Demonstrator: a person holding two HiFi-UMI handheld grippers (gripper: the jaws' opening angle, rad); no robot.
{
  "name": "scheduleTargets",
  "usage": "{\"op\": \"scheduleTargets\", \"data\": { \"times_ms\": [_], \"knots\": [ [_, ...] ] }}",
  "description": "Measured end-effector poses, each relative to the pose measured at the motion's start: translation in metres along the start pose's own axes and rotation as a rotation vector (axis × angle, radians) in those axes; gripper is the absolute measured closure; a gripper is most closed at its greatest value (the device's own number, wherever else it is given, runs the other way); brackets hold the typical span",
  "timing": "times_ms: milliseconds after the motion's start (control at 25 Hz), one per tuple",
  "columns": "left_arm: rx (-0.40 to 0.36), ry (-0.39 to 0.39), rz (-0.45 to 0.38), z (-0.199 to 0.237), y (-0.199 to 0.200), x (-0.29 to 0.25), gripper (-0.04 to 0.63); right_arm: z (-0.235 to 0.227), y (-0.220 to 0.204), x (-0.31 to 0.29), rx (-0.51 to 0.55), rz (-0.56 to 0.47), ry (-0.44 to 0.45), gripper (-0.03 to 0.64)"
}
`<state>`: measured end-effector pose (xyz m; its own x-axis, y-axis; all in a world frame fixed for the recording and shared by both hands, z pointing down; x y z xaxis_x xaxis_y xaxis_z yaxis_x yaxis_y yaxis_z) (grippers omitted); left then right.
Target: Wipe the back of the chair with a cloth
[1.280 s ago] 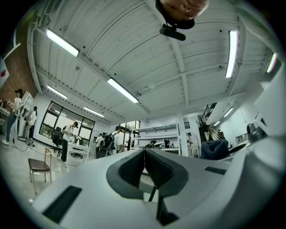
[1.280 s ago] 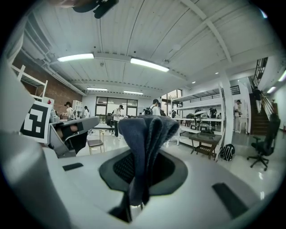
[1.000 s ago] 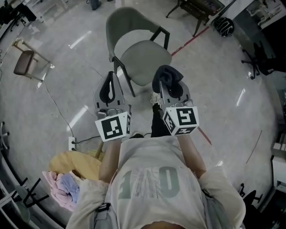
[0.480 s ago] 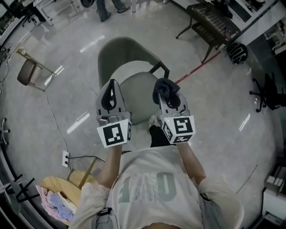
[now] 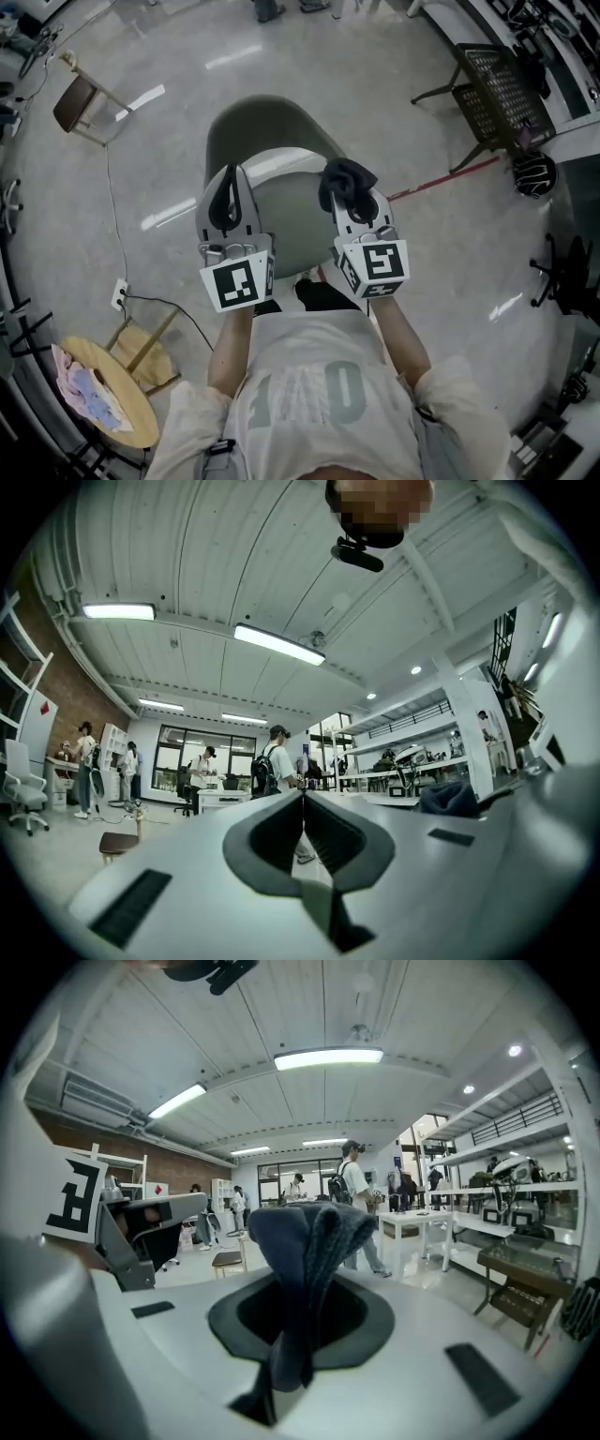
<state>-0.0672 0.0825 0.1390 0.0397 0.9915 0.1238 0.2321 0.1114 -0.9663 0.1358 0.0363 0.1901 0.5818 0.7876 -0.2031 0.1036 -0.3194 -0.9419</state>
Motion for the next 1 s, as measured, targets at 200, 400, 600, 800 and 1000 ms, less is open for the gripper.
{"op": "scheduleTargets", "data": {
  "times_ms": [200,400,600,800,1000],
  "knots": [
    [-0.022,0.025,0.038,0.005,-0.011,-0.016,0.58,-0.01,-0.006,-0.029,-0.038,0.027,0.018,0.558],
    [0.0,0.032,0.048,0.013,-0.022,-0.03,0.58,-0.005,-0.009,-0.041,-0.035,0.053,0.03,0.558],
    [-0.001,0.009,0.03,0.017,-0.02,-0.035,0.58,0.009,-0.004,-0.042,-0.028,0.038,0.033,0.558],
    [-0.016,0.009,0.021,0.014,-0.012,-0.041,0.58,0.01,0.011,-0.046,-0.01,-0.005,0.049,0.558],
    [0.011,0.029,0.009,0.011,-0.013,-0.052,0.58,0.012,0.015,-0.066,0.019,-0.011,0.129,0.558]
  ]
}}
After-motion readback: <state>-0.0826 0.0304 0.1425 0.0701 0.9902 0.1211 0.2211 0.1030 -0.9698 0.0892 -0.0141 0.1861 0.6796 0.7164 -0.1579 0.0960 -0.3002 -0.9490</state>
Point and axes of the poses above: the fingertips, and each gripper's own axes: x backward along the fingers, z to its left, y out of its top, the point moved 6 cm from there along x, backward along the fingers, and after that the axes turned 12 degrees about -x, right-handed, at the moved point
